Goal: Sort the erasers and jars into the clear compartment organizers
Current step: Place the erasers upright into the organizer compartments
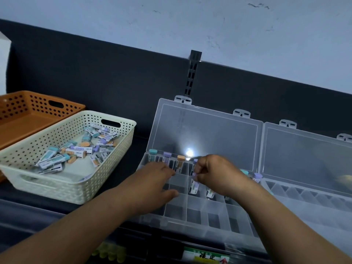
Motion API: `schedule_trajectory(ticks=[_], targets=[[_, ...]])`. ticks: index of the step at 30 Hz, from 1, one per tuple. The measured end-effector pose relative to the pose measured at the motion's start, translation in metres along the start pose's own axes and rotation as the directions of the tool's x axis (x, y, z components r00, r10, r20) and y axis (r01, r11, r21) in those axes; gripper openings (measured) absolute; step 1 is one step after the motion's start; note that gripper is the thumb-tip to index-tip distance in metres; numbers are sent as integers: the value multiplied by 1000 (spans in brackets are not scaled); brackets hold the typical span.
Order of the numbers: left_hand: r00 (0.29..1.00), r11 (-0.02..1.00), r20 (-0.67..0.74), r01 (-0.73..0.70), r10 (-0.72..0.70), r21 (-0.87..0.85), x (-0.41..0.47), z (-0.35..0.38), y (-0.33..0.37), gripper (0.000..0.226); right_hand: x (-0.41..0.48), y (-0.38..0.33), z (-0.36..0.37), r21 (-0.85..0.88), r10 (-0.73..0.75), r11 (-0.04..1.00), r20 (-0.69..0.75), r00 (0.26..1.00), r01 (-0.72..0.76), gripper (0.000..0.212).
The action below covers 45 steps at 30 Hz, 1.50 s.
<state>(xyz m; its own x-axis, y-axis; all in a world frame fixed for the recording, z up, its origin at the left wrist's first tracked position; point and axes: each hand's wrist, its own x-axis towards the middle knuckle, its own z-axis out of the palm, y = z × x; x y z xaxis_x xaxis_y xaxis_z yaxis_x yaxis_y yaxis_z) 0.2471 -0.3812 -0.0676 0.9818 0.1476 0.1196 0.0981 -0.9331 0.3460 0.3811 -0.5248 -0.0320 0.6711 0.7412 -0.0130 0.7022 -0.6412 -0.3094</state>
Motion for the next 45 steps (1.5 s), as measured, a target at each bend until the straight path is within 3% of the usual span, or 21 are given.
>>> schedule_trajectory(ticks=[7,11,17,20,29,35,40,42,45], targets=[[1000,1000,0,-18,18,-6,1,0,-2,60,1,0,-2,-18,19,1000,48,999,-18,7],[999,999,-21,-33,33,-25,-1,-12,0,55,0,-10,-15,23,13,1000,41,999,-14,18],[981,999,-196,-16,8,-36,-17,-57,-21,54,17,-53,-26,58,-135,989,-61,989,139,9],[963,995,-255,93,-83,27,-29,-79,-55,58,33,-87,-19,65,-228,970,-68,971,233,10],[909,920,-238,377,-343,111,-74,-108,-159,61,90,-182,24,55,-405,913,36,913,403,37],[908,928,-229,370,-350,51,-80,-104,-179,53,127,-223,54,-158,-386,887,264,884,434,66],[907,935,-235,353,-348,-22,-82,-100,-183,50,152,-239,77,-201,-337,890,315,887,409,77],[907,938,-246,344,-343,-37,-82,-100,-185,47,158,-245,87,-214,-373,872,291,881,440,70],[909,943,-251,326,-333,-71,-83,-100,-186,39,163,-250,97,-201,-428,847,290,856,492,42]])
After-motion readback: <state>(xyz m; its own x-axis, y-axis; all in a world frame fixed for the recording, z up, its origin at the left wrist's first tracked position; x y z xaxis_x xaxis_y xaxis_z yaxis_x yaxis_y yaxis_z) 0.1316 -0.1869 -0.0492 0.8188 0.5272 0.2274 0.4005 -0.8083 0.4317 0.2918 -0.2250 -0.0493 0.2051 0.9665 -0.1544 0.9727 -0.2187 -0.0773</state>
